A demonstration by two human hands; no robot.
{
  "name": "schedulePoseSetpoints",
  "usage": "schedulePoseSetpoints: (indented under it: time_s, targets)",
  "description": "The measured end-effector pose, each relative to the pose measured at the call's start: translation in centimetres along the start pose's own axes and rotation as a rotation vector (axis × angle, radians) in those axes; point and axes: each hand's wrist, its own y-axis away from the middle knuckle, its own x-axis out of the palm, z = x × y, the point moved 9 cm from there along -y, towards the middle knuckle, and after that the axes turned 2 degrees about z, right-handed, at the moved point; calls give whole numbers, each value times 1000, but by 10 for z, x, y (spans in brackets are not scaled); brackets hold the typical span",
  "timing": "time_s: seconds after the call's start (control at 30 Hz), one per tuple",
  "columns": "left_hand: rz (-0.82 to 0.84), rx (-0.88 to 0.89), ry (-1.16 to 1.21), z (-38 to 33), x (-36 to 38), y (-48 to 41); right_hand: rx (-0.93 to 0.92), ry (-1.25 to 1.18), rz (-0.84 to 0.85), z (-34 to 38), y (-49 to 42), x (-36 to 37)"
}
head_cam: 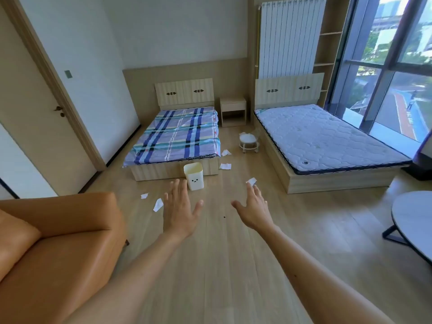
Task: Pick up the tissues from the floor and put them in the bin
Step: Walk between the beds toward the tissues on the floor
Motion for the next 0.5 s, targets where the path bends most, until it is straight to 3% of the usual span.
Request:
schedulePoseSetpoints:
  time_s: [0.5]
  targets:
    - [56, -212, 514, -3, 145, -140, 160, -207, 19, -56, -182, 49]
